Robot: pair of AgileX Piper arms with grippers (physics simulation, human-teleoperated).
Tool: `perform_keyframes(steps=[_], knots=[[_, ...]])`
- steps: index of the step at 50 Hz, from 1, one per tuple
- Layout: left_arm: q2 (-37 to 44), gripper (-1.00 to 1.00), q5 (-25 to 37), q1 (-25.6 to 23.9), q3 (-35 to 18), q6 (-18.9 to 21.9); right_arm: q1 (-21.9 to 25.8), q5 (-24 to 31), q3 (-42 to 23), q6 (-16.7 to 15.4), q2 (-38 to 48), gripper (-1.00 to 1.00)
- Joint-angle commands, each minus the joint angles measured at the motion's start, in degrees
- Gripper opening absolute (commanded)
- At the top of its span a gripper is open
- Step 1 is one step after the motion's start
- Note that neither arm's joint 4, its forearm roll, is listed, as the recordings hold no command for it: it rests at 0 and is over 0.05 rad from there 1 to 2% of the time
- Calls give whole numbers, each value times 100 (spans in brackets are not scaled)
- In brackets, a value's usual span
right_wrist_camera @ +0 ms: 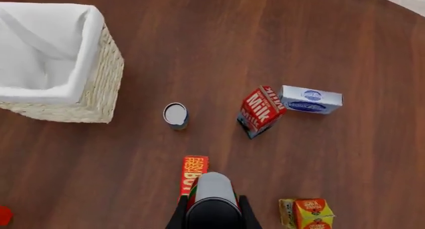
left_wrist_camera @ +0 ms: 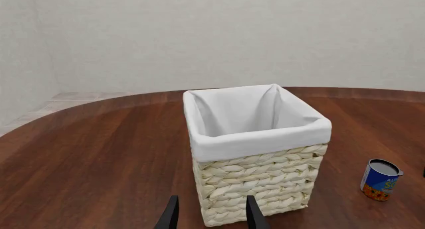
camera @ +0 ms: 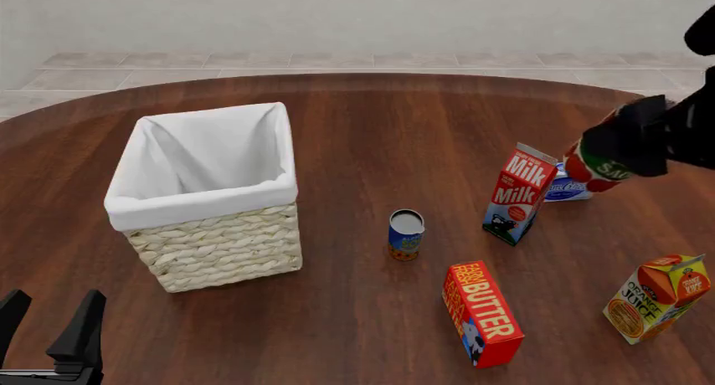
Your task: Pick up the tomato sauce, and put it in the basket.
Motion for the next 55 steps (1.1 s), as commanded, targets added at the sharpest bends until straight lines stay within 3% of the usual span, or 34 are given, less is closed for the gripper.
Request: perform_keyframes(steps=[1,24,55], knots=[[2,100,-1,-1,0,0,1091,-352,-15,434,-2,-100],[0,100,0,-1,0,1,2307,-972,-842,466,787,-100],[-1,100,1,1,0,0,2857,-1067,-1882,427,1658,-100]])
